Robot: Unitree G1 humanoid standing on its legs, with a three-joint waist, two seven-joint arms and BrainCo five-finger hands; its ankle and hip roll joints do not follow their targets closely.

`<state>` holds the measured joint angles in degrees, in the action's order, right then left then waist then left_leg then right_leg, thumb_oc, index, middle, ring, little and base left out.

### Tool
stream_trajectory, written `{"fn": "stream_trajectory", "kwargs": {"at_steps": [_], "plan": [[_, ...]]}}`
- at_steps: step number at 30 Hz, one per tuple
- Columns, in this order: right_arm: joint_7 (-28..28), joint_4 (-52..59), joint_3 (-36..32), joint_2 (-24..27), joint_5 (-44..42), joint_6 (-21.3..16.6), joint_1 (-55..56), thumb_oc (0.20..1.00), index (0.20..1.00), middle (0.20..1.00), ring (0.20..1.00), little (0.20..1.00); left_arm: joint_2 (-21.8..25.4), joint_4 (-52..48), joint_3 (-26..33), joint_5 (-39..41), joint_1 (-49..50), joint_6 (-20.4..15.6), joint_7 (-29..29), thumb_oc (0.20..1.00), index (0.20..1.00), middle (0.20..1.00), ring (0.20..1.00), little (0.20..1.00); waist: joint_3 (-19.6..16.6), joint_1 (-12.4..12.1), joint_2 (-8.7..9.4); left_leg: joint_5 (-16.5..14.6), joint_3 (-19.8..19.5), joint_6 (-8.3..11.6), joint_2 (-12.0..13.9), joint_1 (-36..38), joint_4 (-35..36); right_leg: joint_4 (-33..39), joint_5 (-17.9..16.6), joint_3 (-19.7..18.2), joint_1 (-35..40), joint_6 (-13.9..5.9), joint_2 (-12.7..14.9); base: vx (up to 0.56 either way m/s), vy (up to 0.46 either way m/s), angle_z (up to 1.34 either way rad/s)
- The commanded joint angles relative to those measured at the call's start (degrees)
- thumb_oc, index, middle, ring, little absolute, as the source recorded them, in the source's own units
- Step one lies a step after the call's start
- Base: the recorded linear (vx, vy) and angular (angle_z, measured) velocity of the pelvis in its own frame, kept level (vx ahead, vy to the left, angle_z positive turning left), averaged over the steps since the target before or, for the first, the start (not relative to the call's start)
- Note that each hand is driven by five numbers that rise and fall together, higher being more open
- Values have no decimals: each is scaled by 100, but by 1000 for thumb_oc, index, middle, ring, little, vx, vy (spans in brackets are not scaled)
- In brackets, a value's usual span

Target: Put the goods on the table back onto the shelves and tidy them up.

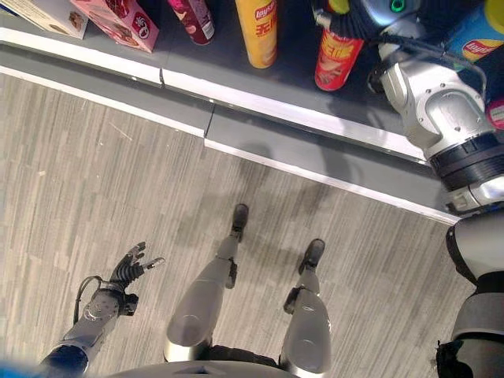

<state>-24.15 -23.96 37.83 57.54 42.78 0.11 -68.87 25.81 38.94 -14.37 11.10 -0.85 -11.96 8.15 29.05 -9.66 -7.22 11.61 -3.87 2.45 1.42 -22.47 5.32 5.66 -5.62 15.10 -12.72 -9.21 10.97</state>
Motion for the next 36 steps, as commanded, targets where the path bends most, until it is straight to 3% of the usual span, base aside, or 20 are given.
{"fn": "stream_trajectory", "kwargs": {"at_steps": [1, 12, 36], "plan": [[-506, -43, 41, 155, -38, 131, -426, 200, 200, 200, 200, 200, 54, 178, -302, 101, 38, -171, 135, 1000, 1000, 1000, 1000, 1000, -538, 35, 103, -796, -104, 85, -164, 132, -32, -410, 636, -97, -329, 220, -136, 4, -2, -4], [-688, -572, 94, 89, -352, 217, -634, 200, 200, 200, 200, 200, 2, 340, -459, 78, -61, -218, 209, 1000, 1000, 1000, 1000, 1000, -566, -32, -60, -765, -239, 82, -228, -4, -32, -397, 649, -1, -395, 210, -100, 8, -5, 1], [-633, -855, 388, -108, -543, 210, -840, 200, 200, 200, 200, 200, -21, 488, -533, 130, -185, -225, 325, 1000, 1000, 1000, 1000, 1000, -589, -132, 46, -761, -508, 87, -277, -68, -32, -353, 740, 236, -269, 217, -124, 15, -6, 5]]}}
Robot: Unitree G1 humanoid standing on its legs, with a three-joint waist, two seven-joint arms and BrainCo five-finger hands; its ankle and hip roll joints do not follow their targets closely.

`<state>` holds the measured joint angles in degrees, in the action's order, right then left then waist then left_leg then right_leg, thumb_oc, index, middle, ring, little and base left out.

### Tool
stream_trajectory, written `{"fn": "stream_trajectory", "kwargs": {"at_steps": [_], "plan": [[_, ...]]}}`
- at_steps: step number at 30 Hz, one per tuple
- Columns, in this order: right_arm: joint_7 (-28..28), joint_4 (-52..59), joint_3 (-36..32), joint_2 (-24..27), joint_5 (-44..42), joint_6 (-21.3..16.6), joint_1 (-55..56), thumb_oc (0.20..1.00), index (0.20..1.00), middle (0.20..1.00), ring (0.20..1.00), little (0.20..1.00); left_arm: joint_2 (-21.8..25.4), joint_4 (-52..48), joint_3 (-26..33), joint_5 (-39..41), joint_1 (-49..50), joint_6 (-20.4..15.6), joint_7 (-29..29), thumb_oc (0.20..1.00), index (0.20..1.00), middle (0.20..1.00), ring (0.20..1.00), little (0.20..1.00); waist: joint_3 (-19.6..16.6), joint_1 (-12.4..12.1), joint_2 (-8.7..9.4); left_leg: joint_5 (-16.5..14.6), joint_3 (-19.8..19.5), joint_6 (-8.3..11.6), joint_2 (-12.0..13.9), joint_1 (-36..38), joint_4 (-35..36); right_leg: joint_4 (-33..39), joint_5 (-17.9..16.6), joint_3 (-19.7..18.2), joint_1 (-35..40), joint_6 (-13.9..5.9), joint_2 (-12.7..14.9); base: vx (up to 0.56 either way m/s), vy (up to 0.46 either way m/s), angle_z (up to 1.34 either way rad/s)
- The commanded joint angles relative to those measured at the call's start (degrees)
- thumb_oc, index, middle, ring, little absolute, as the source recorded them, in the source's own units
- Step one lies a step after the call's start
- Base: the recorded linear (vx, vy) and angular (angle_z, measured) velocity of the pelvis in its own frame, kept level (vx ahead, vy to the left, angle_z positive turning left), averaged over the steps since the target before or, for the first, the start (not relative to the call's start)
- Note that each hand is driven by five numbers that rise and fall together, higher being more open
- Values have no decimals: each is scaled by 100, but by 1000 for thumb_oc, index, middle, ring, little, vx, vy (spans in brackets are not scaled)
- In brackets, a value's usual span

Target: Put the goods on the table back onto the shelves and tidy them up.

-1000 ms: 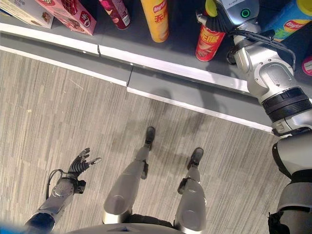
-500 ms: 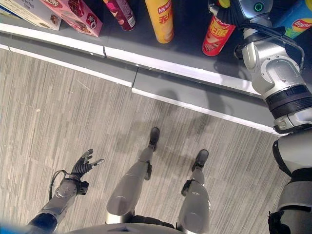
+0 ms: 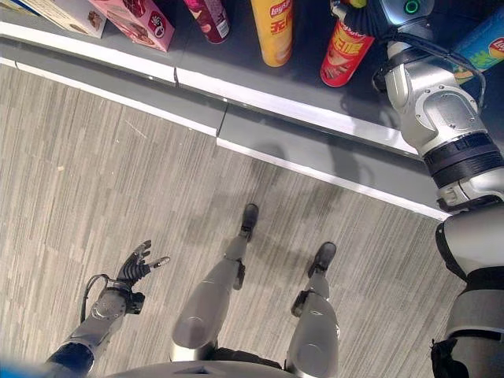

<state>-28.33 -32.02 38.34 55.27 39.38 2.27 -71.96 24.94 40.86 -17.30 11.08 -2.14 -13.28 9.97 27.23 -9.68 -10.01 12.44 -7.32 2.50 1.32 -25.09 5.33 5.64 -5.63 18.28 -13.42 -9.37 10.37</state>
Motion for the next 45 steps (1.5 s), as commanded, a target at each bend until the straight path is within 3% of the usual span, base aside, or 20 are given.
{"fn": "stream_trajectory", "kwargs": {"at_steps": [1, 44, 45], "plan": [[-209, -70, 341, 112, -219, -3, -531, 200, 200, 200, 200, 200, 64, 302, -241, 139, -50, -88, 141, 1000, 1000, 1000, 1000, 1000, -402, -129, 332, -840, -169, 87, -265, 191, -33, -349, 743, -79, -200, 234, -67, 0, 0, 0], [-151, -481, 467, -52, -361, 7, -412, 200, 200, 200, 200, 200, 157, 270, -190, 175, 1, -76, 173, 1000, 1000, 1000, 1000, 1000, -364, -56, 406, -881, -169, 82, -237, 203, -33, -333, 758, -108, -204, 234, -121, 0, -1, 0], [-167, -466, 443, -68, -371, 5, -387, 1000, 1000, 1000, 1000, 1000, 153, 270, -186, 186, -4, -73, 171, 1000, 1000, 1000, 1000, 1000, -368, -52, 412, -885, -169, 82, -238, 213, -33, -336, 762, -106, -199, 235, -123, 0, 0, 0]]}}
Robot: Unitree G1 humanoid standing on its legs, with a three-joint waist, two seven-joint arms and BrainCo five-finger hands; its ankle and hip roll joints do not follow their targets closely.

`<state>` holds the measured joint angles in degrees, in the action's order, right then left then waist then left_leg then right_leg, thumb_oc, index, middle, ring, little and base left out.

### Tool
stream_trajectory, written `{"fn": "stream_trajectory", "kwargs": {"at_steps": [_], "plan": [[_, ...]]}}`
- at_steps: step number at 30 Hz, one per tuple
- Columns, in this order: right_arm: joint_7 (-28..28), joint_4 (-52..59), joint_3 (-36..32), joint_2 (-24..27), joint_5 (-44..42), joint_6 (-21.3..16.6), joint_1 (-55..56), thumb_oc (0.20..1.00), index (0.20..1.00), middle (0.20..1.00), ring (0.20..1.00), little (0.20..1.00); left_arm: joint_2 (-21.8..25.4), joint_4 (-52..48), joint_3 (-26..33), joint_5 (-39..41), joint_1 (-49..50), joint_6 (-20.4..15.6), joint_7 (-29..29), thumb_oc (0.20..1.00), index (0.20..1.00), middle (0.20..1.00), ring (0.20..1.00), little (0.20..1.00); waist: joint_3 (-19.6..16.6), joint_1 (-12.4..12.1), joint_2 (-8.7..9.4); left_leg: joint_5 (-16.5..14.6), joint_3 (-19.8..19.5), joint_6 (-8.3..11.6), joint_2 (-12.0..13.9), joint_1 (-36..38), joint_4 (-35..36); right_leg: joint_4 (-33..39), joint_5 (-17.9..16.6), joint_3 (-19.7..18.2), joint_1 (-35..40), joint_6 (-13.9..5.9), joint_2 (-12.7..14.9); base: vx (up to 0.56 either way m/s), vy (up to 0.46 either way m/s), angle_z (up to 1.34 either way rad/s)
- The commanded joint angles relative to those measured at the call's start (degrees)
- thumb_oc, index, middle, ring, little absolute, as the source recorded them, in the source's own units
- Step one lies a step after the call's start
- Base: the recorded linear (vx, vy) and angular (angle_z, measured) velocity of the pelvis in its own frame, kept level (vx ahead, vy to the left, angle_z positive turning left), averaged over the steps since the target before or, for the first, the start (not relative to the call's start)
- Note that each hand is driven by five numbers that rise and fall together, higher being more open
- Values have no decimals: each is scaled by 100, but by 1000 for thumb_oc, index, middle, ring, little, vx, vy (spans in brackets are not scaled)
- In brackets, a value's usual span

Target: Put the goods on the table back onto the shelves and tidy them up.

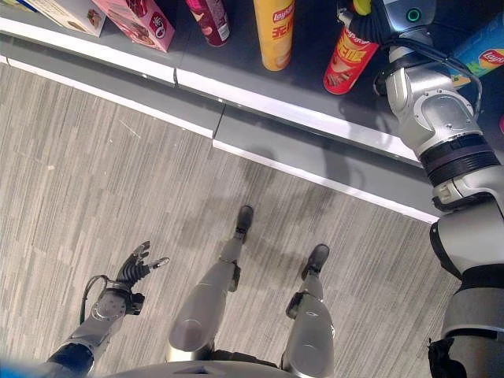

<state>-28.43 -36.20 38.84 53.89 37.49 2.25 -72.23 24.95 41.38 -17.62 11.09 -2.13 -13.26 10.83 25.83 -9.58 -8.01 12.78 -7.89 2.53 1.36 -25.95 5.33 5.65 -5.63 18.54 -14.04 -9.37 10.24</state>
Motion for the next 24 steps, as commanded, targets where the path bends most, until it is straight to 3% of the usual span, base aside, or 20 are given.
{"fn": "stream_trajectory", "kwargs": {"at_steps": [1, 10, 19, 21, 24], "plan": [[-156, -24, 390, 56, -175, 5, -346, 1000, 1000, 1000, 1000, 1000, 151, 225, -157, 185, -4, -73, 83, 1000, 1000, 1000, 1000, 1000, -232, -62, 219, -922, -112, 77, -241, 301, -33, -337, 759, -131, -135, 235, -110, 0, 0, 0], [-154, 390, 151, 80, -97, 28, -66, 1000, 1000, 1000, 1000, 1000, 160, 220, -113, 130, 18, -8, 67, 1000, 1000, 1000, 1000, 1000, -281, -29, 302, -955, -105, 73, -238, 386, -33, -285, 746, -152, -25, 231, -126, 0, 0, 0], [-445, 1796, -1199, 270, 129, 82, 1140, 1000, 1000, 1000, 1000, 1000, 121, 261, 99, -67, 13, 125, 98, 1000, 1000, 1000, 1000, 1000, -439, 139, 509, -1046, -48, 53, -191, 617, -33, -188, 689, -149, 218, 208, -145, 0, 2, -1], [-512, 2127, -1553, 273, 184, 48, 1573, 1000, 1000, 1000, 1000, 1000, 81, 310, 182, -123, 27, 162, 99, 1000, 1000, 1000, 1000, 1000, -512, 206, 594, -1097, -1, 30, -166, 706, -33, -148, 666, -169, 310, 195, -151, -5, 40, -9], [-224, 3157, -2152, -174, -246, -360, 2875, 1000, 1000, 1000, 1000, 1000, 41, 488, 380, -309, 154, 352, 81, 1000, 1000, 1000, 1000, 1000, -672, 352, 956, -1295, 238, -86, -90, 1072, -83, -163, 639, -398, 511, 170, -189, 32, 103, -18]]}}
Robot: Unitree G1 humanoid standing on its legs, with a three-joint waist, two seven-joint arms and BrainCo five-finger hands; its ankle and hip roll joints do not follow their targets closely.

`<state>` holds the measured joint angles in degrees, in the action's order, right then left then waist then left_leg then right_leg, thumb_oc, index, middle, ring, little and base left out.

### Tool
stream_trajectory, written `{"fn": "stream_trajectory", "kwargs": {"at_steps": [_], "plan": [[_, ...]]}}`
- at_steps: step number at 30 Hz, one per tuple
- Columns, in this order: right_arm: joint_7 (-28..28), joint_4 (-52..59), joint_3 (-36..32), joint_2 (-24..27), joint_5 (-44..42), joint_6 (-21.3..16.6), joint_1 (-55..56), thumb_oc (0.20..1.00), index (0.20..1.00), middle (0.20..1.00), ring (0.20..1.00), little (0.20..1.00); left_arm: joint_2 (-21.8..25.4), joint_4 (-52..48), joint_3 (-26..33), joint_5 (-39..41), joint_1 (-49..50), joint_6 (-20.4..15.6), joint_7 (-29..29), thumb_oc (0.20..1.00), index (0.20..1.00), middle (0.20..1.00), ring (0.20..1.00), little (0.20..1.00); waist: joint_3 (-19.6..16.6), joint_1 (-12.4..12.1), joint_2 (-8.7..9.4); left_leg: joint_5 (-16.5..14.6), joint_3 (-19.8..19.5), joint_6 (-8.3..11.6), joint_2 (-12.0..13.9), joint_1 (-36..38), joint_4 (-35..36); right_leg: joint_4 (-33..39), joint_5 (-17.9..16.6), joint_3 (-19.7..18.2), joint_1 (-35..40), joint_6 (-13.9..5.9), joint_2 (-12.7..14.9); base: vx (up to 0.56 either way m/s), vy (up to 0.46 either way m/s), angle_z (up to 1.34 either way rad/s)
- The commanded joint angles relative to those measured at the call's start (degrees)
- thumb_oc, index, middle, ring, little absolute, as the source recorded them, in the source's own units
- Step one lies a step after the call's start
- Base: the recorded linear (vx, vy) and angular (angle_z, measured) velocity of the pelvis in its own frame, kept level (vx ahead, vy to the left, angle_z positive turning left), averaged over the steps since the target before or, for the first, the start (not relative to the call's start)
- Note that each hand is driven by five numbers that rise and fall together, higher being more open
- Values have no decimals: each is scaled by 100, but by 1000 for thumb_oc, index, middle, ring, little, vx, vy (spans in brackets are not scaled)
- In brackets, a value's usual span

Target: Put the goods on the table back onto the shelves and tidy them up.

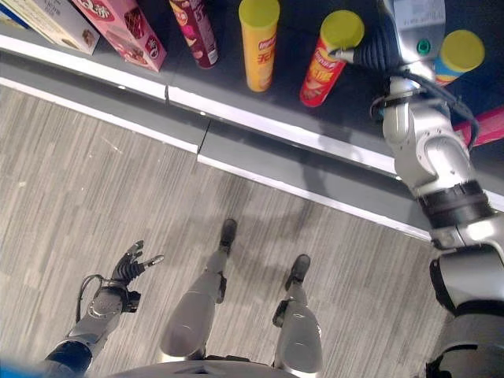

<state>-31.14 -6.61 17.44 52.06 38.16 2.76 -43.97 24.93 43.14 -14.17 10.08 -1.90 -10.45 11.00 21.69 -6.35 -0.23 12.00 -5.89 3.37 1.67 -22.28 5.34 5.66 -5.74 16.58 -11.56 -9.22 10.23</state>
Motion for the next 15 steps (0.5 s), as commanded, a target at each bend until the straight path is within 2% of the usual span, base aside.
{"fn": "stream_trajectory", "kwargs": {"at_steps": [1, 3, 5, 6, 7, 8, 9, 12, 14, 15], "plan": [[184, 386, -121, -154, -504, -547, 449, 1000, 1000, 1000, 1000, 1000, 4, 388, 124, -247, 177, 110, 45, 1000, 1000, 1000, 1000, 1000, -301, 95, 233, -1296, 98, -224, -112, 796, -141, -190, 629, -250, 317, 143, -174, 74, 150, -36], [627, 810, -364, -536, -1222, -957, 1397, 1000, 1000, 1000, 1000, 1000, -17, 472, 198, -371, 298, 182, -30, 1000, 1000, 1000, 1000, 1000, -386, 175, 343, -1452, 240, -322, -133, 1026, -220, -245, 599, -389, 448, 100, -137, 62, 190, -41], [1439, 1149, -564, -1002, -2650, -1459, 2460, 1000, 1000, 1000, 1000, 1000, 17, 564, 296, -574, 347, 245, -166, 1000, 1000, 1000, 1000, 1000, -521, 334, 433, -1526, 378, -444, -195, 1257, -204, -276, 443, -519, 536, 19, -62, 46, 271, -52], [1734, 1239, -658, -1210, -3165, -1559, 2921, 1000, 1000, 1000, 1000, 1000, 3, 660, 371, -633, 383, 275, -230, 1000, 1000, 1000, 1000, 1000, -577, 428, 441, -1543, 463, -503, -222, 1381, -171, -287, 348, -582, 566, -21, -27, 19, 376, -47], [2357, 1094, -660, -1584, -3943, -1660, 3543, 1000, 1000, 1000, 1000, 1000, -8, 896, 504, -770, 326, 291, -279, 1000, 1000, 1000, 1000, 1000, -648, 600, 447, -1544, 667, -571, -275, 1581, -72, -389, -45, -728, 536, -142, 26, -17, 355, -40], [2530, 977, -641, -1792, -4193, -1642, 3804, 1000, 1000, 1000, 1000, 1000, -2, 1019, 566, -744, 257, 297, -299, 1000, 1000, 1000, 1000, 1000, -687, 687, 442, -1560, 803, -585, -264, 1665, -34, -433, -169, -791, 495, -186, 26, -81, 364, -84], [2796, 747, -628, -2047, -4546, -1591, 4157, 1000, 1000, 1000, 1000, 1000, 7, 1227, 641, -746, 165, 299, -311, 1000, 1000, 1000, 1000, 1000, -748, 773, 455, -1601, 1116, -592, -225, 1775, -34, -455, -263, -741, 437, -214, 11, -83, 219, -164], [3067, 350, -608, -2273, -4923, -1494, 4608, 1000, 1000, 1000, 1000, 1000, -2, 1449, 773, -716, 114, 314, -360, 1000, 1000, 1000, 1000, 1000, -813, 825, 436, -1685, 1594, -573, -53, 2032, -34, -627, -46, -293, 547, -136, 59, -46, 70, -175], [3248, -66, -555, -2344, -4990, -1357, 4836, 1000, 1000, 1000, 1000, 1000, 7, 1491, 859, -741, 170, 334, -419, 1000, 1000, 1000, 1000, 1000, -914, 781, 408, -1787, 1837, -558, 97, 2238, -66, -786, 16, -6, 774, -113, 188, 16, -55, -128], [3241, -732, -533, -2570, -5123, -1269, 4905, 1000, 1000, 1000, 1000, 1000, -57, 1558, 867, -683, 191, 313, -442, 1000, 1000, 1000, 1000, 1000, -970, 713, 423, -1869, 2139, -558, 188, 2345, -141, -847, -50, 290, 965, -103, 385, -17, -126, -118]]}}
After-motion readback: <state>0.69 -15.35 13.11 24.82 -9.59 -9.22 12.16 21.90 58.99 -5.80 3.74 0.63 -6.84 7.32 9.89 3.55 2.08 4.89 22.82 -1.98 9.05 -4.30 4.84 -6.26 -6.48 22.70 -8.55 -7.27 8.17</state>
